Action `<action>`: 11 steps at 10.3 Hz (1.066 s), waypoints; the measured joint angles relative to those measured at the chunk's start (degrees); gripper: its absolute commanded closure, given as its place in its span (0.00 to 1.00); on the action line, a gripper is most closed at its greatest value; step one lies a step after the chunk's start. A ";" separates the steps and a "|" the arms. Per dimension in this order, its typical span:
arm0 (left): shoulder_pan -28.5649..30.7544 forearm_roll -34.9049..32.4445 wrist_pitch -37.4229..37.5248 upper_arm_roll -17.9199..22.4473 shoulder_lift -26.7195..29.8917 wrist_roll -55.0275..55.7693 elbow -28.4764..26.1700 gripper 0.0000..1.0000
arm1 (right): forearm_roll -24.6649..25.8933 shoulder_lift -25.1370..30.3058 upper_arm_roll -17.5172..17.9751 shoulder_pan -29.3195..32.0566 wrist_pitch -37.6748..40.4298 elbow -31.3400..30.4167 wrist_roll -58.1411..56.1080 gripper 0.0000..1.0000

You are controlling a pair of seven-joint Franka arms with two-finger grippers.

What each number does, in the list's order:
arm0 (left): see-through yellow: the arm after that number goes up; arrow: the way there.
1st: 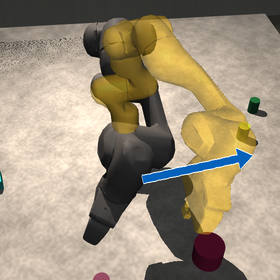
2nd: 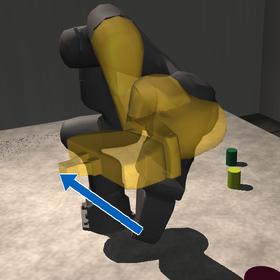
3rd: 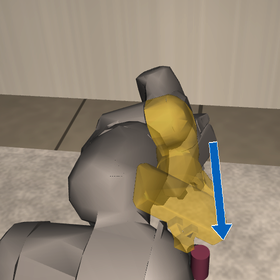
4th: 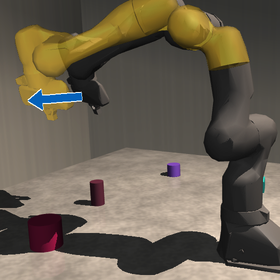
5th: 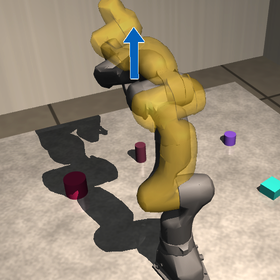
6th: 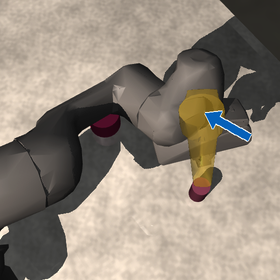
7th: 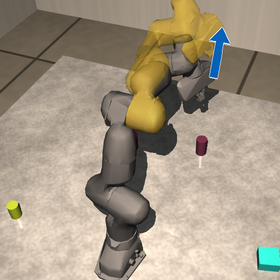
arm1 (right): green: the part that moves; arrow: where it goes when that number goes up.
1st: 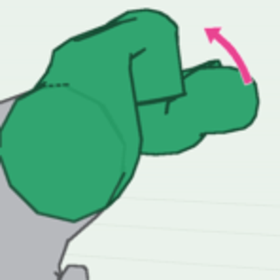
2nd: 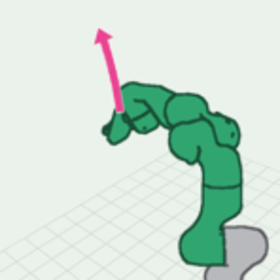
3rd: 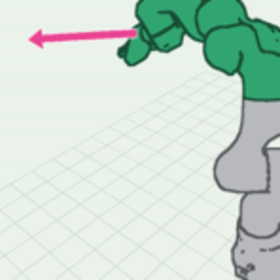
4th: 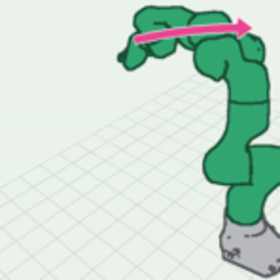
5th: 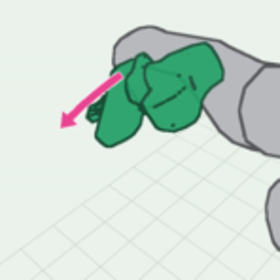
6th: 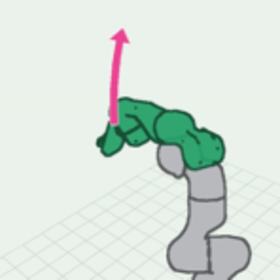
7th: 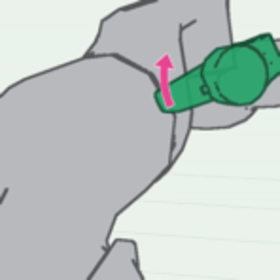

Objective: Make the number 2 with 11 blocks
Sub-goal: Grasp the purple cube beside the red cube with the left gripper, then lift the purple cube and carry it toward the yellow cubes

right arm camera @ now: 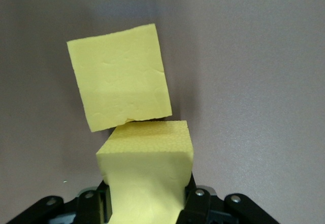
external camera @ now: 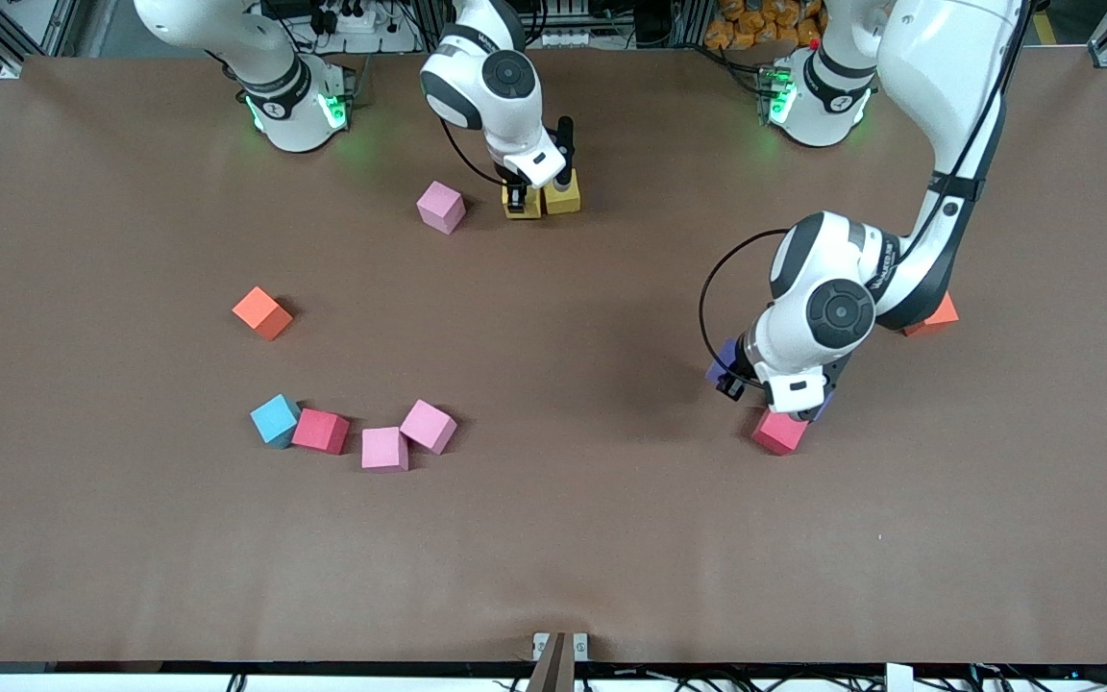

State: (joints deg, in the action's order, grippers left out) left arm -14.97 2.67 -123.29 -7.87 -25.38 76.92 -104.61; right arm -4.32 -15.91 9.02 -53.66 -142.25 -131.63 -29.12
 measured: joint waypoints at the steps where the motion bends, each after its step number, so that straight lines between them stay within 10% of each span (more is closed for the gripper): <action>1: 0.10 0.00 0.00 0.00 0.65 0.02 -0.56 0.82 | 0.00 0.00 0.03 0.00 0.00 0.05 0.00 0.52; 11: 0.25 0.00 -0.15 0.00 2.10 5.56 -0.72 0.83 | -0.14 -0.58 1.26 -0.03 0.07 0.07 1.01 0.52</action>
State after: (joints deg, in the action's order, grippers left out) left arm -14.73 2.67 -123.44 -7.86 -23.27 82.48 -105.32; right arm -4.46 -16.48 10.28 -53.68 -142.18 -131.56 -28.11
